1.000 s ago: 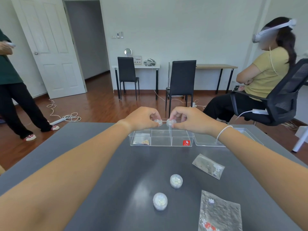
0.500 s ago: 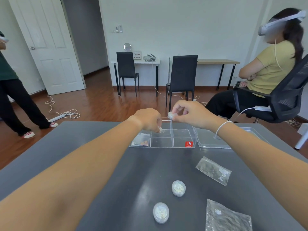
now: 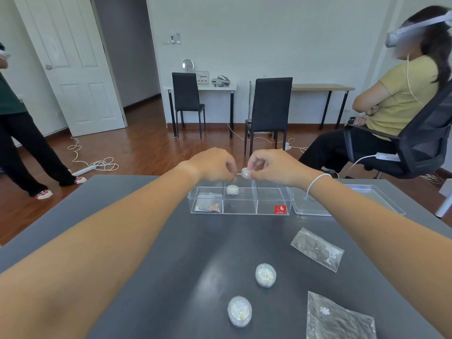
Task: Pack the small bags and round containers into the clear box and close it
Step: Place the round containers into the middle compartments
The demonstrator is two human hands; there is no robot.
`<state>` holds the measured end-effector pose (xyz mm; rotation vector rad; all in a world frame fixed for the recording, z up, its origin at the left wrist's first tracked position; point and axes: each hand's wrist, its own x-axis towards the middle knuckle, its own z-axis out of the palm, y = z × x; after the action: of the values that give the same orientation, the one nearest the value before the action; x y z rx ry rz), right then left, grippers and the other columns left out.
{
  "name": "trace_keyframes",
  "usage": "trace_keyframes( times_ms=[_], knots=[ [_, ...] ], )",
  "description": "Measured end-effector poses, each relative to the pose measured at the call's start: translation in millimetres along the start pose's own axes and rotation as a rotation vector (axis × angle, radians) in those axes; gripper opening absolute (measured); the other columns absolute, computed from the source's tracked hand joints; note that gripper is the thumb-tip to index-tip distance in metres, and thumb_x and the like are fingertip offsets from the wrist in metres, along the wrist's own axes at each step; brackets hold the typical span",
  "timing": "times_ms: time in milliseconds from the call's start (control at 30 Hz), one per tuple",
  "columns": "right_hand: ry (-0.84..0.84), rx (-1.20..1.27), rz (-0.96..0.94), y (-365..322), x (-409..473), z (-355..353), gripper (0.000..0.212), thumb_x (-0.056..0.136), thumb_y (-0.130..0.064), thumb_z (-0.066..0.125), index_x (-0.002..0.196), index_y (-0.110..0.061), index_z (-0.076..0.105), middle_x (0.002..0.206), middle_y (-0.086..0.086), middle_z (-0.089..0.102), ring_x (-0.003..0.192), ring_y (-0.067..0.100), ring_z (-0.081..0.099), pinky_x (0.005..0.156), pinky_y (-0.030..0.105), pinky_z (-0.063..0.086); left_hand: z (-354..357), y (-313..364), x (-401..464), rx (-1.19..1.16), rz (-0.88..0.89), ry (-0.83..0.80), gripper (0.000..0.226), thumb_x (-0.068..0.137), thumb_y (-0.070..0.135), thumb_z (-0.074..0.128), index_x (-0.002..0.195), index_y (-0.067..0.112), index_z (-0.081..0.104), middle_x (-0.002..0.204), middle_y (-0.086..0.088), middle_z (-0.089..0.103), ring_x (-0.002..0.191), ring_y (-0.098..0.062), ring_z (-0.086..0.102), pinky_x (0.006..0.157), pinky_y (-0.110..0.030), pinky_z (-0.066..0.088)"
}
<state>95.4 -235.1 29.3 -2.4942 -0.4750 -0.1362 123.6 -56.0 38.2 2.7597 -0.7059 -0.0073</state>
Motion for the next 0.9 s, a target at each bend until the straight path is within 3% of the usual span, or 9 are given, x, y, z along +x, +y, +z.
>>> trace_keyframes(
  times_ms=[133,267,367,467,667,900],
  knots=[
    [-0.041,-0.082,0.028,-5.2,4.3,2.9,0.007,0.079,-0.026,0.067,0.082,-0.023,0.061,0.092,-0.005,0.059,0.085,0.012,0.053,0.076,0.028,0.041,-11.3,-25.0,-13.2,-0.082,-0.003,0.06,0.023,0.079,0.033,0.064,0.1,0.025,0.068,0.107,0.007,0.066,0.099,-0.011,0.058,0.087,-0.025,0.04],
    [-0.063,-0.222,0.078,-5.9,5.5,6.5,0.009,0.081,-0.025,0.063,0.088,-0.019,0.064,0.092,-0.007,0.057,0.095,0.018,0.053,0.093,0.04,0.038,-10.1,-47.3,-24.9,-0.11,-0.063,0.022,0.043,0.077,0.043,0.065,0.117,0.029,0.06,0.129,0.008,0.056,0.1,-0.006,0.048,0.089,-0.022,0.032],
    [-0.087,-0.349,0.087,-14.8,7.7,15.8,0.01,0.082,-0.023,0.06,0.089,-0.018,0.065,0.093,-0.004,0.062,0.099,0.023,0.055,0.087,0.038,0.029,-6.3,-64.8,-41.2,-0.16,-0.122,-0.044,0.058,0.074,0.048,0.066,0.127,0.029,0.052,0.141,0.009,0.046,0.125,-0.011,0.042,0.1,-0.024,0.029],
    [-0.11,-0.491,0.092,-24.9,11.4,23.3,0.01,0.083,-0.021,0.057,0.085,-0.015,0.065,0.099,0.003,0.068,0.097,0.026,0.056,0.088,0.041,0.03,-4.2,-76.2,-52.3,-0.163,-0.13,-0.069,0.064,0.073,0.053,0.064,0.131,0.029,0.048,0.148,0.009,0.037,0.136,-0.011,0.032,0.105,-0.025,0.02],
    [-0.127,-0.674,0.108,-22.2,17.3,31.7,0.017,0.084,-0.021,0.055,0.095,-0.014,0.066,0.098,0.006,0.068,0.096,0.026,0.057,0.091,0.042,0.029,-4.0,-72.7,-53.2,-0.171,-0.132,-0.105,0.073,0.069,0.06,0.064,0.133,0.028,0.046,0.151,0.012,0.03,0.14,-0.011,0.025,0.111,-0.031,0.016],
    [-0.127,-0.631,0.124,-22.1,16.2,33.5,0.018,0.085,-0.019,0.053,0.096,-0.013,0.066,0.101,0.006,0.068,0.099,0.027,0.057,0.092,0.042,0.031,-1.4,-75.2,-54.6,-0.179,-0.121,-0.1,0.076,0.069,0.06,0.064,0.134,0.027,0.045,0.151,0.012,0.03,0.14,-0.012,0.023,0.114,-0.034,0.014]
  ],
)
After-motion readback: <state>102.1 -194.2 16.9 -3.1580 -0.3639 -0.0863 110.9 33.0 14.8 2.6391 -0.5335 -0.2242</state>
